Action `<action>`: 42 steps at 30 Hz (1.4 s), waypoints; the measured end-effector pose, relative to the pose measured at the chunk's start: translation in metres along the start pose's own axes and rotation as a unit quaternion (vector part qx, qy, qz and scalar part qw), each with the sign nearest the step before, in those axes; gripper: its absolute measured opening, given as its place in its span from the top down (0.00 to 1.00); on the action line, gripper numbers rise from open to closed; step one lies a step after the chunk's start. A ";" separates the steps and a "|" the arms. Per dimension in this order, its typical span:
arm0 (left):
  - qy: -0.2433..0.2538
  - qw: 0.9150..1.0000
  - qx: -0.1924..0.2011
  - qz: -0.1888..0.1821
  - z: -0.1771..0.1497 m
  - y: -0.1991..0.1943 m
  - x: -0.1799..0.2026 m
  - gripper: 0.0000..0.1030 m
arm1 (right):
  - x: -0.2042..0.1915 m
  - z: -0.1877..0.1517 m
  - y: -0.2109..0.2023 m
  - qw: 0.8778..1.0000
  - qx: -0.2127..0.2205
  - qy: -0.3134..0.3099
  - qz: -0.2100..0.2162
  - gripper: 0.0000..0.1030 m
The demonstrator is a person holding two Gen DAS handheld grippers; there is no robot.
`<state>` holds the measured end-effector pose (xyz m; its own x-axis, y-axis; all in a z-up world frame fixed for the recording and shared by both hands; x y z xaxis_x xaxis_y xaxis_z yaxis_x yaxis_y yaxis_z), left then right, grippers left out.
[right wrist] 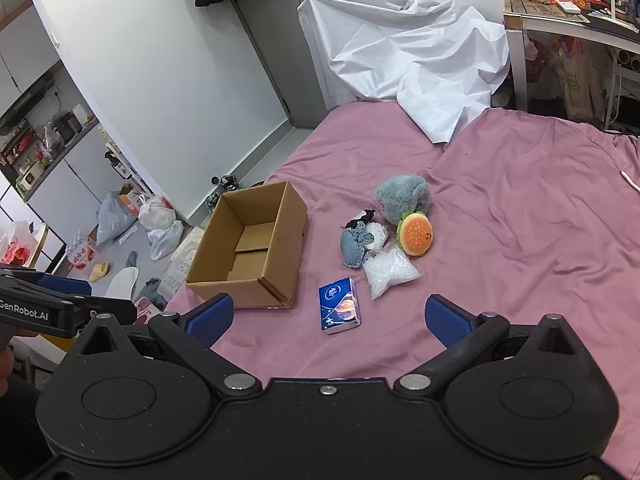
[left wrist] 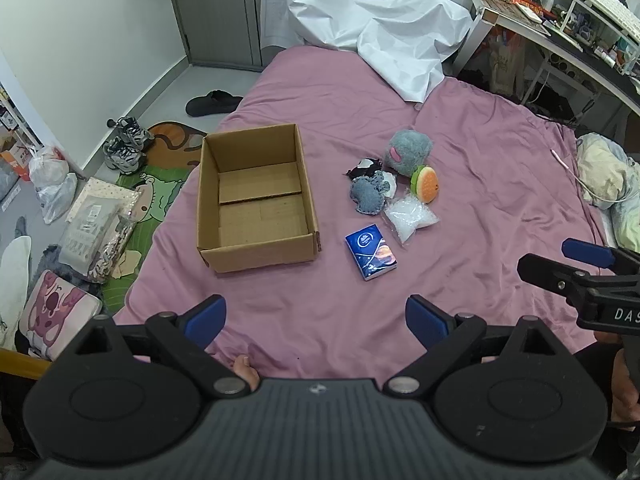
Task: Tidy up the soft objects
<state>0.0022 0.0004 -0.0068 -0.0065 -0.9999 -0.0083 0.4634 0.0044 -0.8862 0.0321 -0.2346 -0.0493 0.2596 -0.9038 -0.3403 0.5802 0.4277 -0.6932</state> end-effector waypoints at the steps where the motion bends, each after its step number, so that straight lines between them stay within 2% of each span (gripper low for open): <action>1: 0.000 1.000 0.000 0.000 -0.001 0.000 0.001 0.07 | 0.000 0.000 0.000 1.000 0.000 -0.001 0.000 0.00; 11: 0.008 1.000 0.003 0.000 0.004 0.001 0.011 0.07 | 0.008 0.000 0.003 1.000 0.002 0.004 0.000 0.00; 15: 0.012 1.000 0.000 0.023 0.005 0.006 0.013 0.07 | 0.017 -0.003 0.009 1.000 0.001 0.006 -0.003 0.00; 21: 0.029 0.999 -0.007 0.023 0.010 0.014 0.023 0.07 | 0.039 -0.006 0.018 1.000 -0.001 0.024 -0.003 0.00; 25: 0.034 0.999 0.005 0.021 0.017 0.021 0.030 0.07 | 0.045 -0.008 0.023 1.000 -0.003 0.021 0.007 0.00; 29: 0.035 0.999 -0.007 0.011 0.022 0.033 0.037 0.07 | 0.055 -0.011 0.029 1.000 -0.002 0.023 0.013 0.00; 36: 0.033 0.999 -0.014 -0.004 0.033 0.051 0.050 0.07 | 0.081 -0.013 0.048 0.998 -0.006 0.060 0.031 0.01; 40: 0.025 0.999 -0.022 0.000 0.039 0.066 0.055 0.09 | 0.097 -0.014 0.061 0.996 0.002 0.079 0.049 0.02; 42: 0.016 1.000 -0.023 0.004 0.042 0.074 0.056 0.09 | 0.106 -0.016 0.071 0.994 0.000 0.094 0.058 0.06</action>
<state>0.0737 -0.0557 -0.0535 -0.0326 -0.9990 -0.0292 0.4219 0.0128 -0.9065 0.0881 -0.2993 -0.1450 0.1761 -0.8290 -0.5308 0.5551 0.5289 -0.6420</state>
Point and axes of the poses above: each gripper's, at about its wrist camera, not at the fingertips, and y roughly the way its jaws point, x to its right, z to its top, the point moved 1 cm from there along y, roughly the way its jaws point
